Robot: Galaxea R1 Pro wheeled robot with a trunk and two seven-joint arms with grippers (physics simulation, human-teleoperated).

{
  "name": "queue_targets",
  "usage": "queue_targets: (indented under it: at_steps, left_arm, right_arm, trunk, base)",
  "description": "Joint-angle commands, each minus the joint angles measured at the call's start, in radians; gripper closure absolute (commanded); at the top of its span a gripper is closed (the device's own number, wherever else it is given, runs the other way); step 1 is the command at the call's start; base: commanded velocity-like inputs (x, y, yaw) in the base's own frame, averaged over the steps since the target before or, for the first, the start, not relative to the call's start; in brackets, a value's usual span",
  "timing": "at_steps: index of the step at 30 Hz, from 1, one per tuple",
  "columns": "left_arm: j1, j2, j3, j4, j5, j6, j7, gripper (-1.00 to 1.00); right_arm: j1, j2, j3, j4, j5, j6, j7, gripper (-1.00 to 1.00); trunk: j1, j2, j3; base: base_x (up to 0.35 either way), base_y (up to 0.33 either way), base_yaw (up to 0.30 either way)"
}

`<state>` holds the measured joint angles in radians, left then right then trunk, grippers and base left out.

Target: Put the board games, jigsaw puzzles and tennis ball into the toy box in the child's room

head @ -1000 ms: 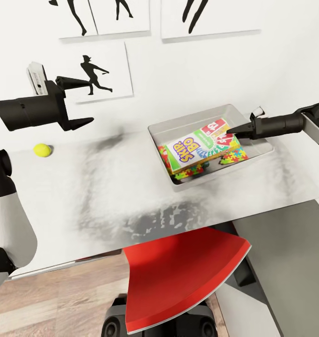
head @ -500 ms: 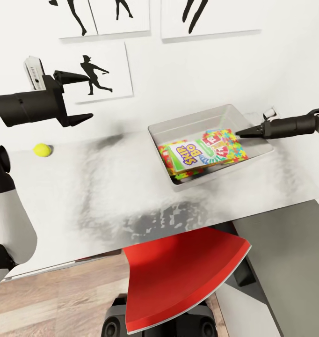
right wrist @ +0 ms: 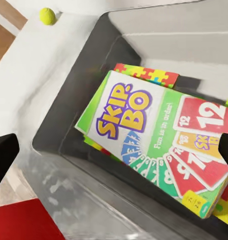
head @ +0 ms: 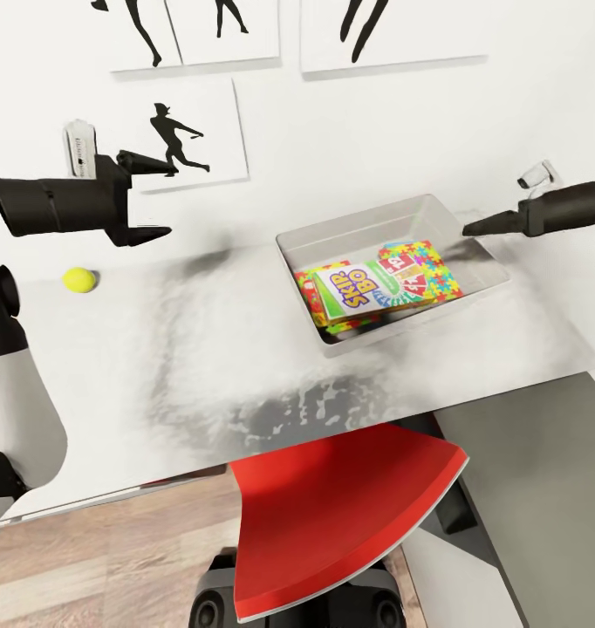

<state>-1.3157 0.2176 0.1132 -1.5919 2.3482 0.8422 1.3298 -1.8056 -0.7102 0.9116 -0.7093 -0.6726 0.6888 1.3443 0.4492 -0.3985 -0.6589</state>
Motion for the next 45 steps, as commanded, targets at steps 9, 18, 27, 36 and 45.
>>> queue_targets:
  at_steps: [9, 18, 27, 36, 45]
  left_arm:
    - [0.003, -0.005, 0.003, -0.013, 0.008, 0.024, 0.011, -1.00]
    - [-0.002, -0.005, 0.007, -0.014, 0.008, 0.024, 0.003, -1.00]
    - [-0.005, 0.001, 0.009, -0.015, 0.008, 0.025, -0.003, -1.00]
    - [0.002, 0.100, 0.010, -0.016, 0.008, 0.032, -0.001, -1.00]
    - [0.069, 0.345, 0.004, -0.016, 0.008, 0.035, 0.000, -1.00]
  right_arm:
    - [0.017, -0.044, -0.099, -0.211, -0.007, 0.187, -0.283, -1.00]
    - [0.084, -0.001, -0.113, -0.449, -0.042, 0.317, -0.694, -1.00]
    - [0.090, 0.122, -0.188, -0.479, -0.054, 0.354, -0.916, -1.00]
    - [0.095, 0.608, -0.321, -0.481, -0.063, 0.358, -1.639, -1.00]
    - [0.113, 0.885, -0.322, -0.453, -0.095, 0.358, -1.797, -1.00]
  trunk:
    - [0.001, -0.001, -0.002]
    - [0.001, -0.001, -0.002]
    - [0.001, -0.001, -0.002]
    - [0.001, -0.001, -0.002]
    - [0.001, -0.001, 0.000]
  base:
    - [-0.003, 0.001, 0.000]
    - [-0.169, 0.186, 0.000]
    - [-0.191, 0.280, 0.000]
    - [-0.079, 0.139, 0.001]
    - [-0.005, 0.010, 0.193]
